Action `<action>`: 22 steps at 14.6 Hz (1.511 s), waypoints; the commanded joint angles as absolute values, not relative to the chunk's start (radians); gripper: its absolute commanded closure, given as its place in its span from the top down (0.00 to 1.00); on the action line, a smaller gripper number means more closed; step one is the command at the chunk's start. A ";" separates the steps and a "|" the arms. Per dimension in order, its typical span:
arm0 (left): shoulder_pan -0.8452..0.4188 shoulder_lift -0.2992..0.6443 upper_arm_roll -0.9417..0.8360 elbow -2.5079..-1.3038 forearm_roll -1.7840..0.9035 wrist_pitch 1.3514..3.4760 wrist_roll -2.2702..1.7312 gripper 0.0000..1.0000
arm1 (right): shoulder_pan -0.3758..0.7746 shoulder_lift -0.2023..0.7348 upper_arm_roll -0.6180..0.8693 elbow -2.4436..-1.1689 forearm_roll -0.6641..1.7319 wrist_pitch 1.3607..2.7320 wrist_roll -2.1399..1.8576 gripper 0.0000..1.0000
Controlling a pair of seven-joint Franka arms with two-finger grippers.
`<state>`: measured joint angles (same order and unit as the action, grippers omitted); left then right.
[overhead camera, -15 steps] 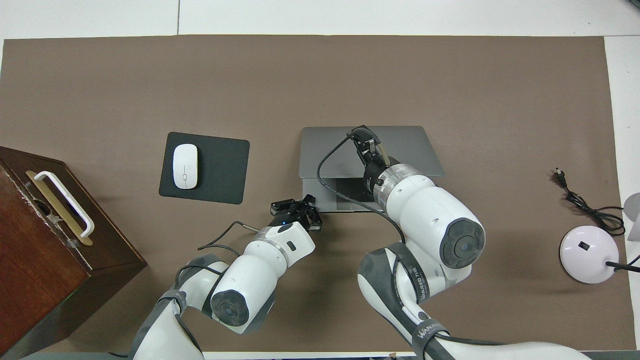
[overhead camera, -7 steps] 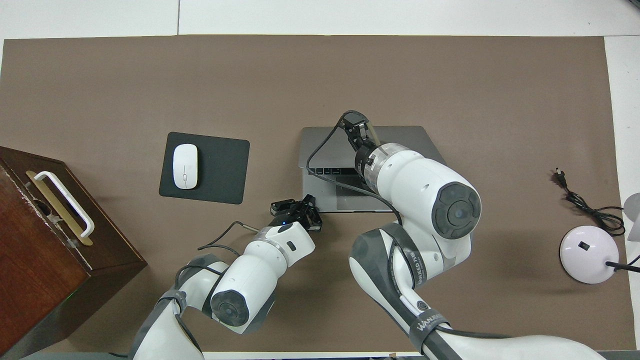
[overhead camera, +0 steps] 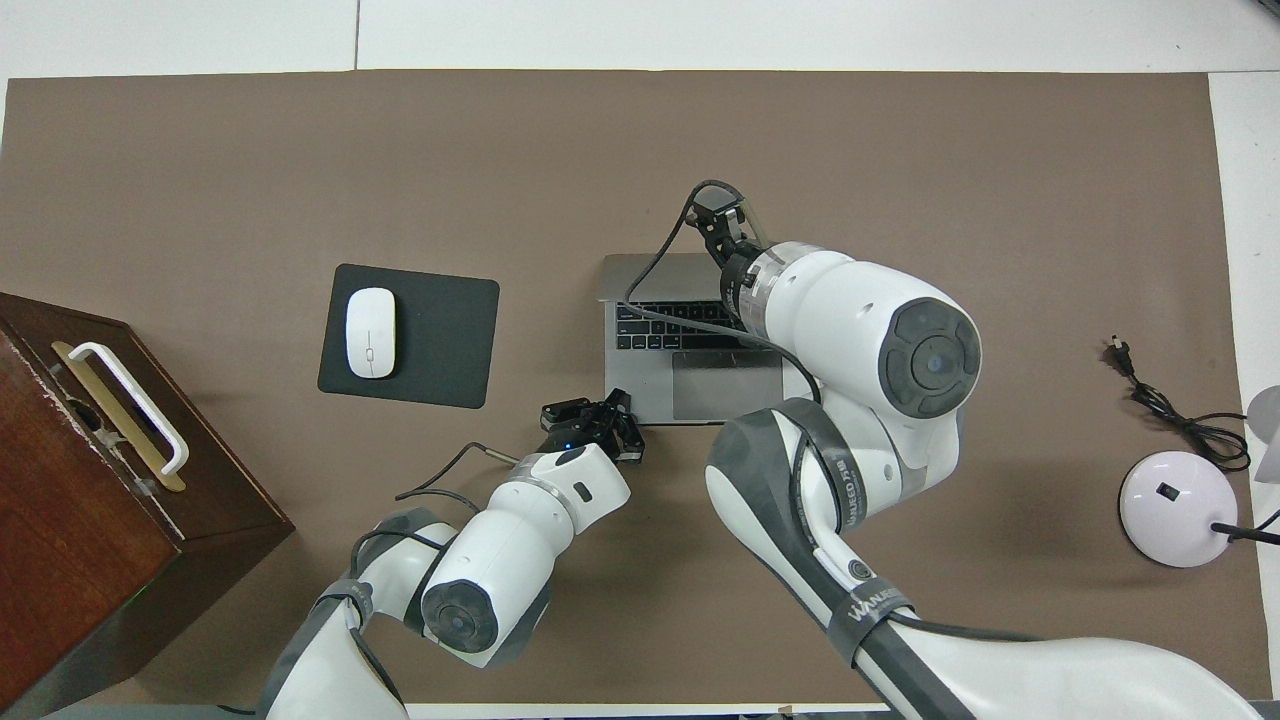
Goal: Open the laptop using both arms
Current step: 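Push the lid farther from the robot with the right gripper until upright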
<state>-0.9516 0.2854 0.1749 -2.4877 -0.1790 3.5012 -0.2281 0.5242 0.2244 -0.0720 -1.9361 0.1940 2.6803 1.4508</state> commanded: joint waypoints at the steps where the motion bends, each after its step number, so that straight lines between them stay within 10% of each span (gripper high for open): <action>1: -0.969 0.318 0.178 -2.476 -0.190 3.505 -0.221 0.00 | 0.508 0.276 -0.067 -1.829 0.291 2.616 1.336 1.00; 22: -0.969 0.319 0.178 -2.476 -0.192 3.505 -0.221 0.00 | 0.413 0.382 -0.067 -1.589 0.311 2.421 1.151 1.00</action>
<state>-0.9516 0.2854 0.1749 -2.4877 -0.1790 3.5012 -0.2281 0.4362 0.3362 -0.0733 -1.6570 0.2781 2.4396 1.2031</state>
